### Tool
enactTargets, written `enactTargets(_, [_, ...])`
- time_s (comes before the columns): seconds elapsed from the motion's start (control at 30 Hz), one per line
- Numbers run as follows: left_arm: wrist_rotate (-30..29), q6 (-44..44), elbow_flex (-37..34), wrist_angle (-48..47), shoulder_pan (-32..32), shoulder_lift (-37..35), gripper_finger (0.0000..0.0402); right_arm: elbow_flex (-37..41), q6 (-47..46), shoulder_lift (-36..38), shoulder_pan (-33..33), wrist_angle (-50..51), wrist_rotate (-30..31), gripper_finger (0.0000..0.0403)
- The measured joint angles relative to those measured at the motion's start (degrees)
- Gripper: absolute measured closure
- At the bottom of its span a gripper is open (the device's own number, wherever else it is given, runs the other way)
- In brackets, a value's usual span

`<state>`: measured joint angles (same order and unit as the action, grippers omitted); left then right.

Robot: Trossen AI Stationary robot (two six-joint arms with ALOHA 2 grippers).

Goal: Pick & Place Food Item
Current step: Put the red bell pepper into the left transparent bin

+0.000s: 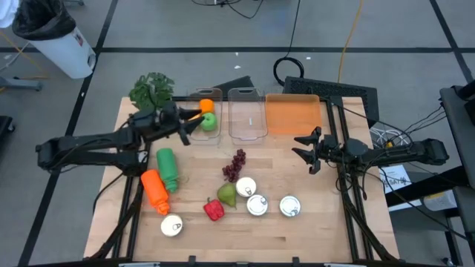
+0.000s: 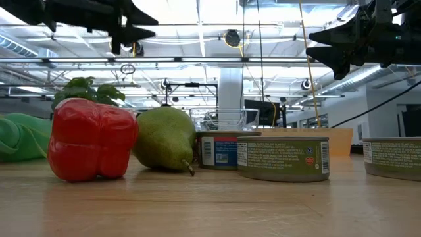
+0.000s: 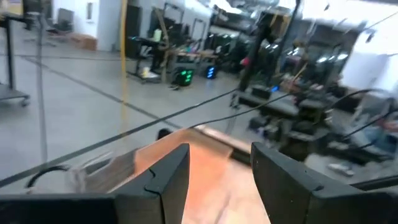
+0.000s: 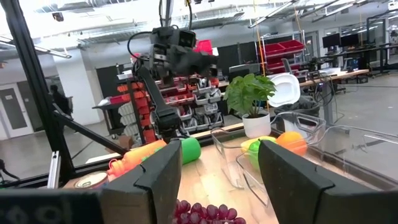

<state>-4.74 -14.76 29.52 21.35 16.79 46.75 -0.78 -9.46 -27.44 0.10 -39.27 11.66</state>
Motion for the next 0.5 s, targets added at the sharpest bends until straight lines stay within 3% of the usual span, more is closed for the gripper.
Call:
enactTargets(0.17, [4.19,-1.09,0.00,-0.19,-0.88,-3.38,0.0217,0.00,-0.13,0.00,0.00,-0.38,0.00,0.0204])
enactTargets(0.27, [10.00,-1.09,0.00,-0.35,-1.32,-5.18,0.0217,-0.01,-0.13,-0.02,0.00,-0.38,0.00,0.0204])
enactTargets(0.4, [17.10,1.54,0.02,-5.59,-1.49,-7.26,0.0217,-0.02,-0.13,-0.02,0.00,-0.38,0.00,0.0204])
enactTargets(0.5, [18.42,2.50,0.02,-9.37,-1.48,-7.89,0.0217,0.00,-0.13,0.00,0.00,-0.37,0.00,0.0204])
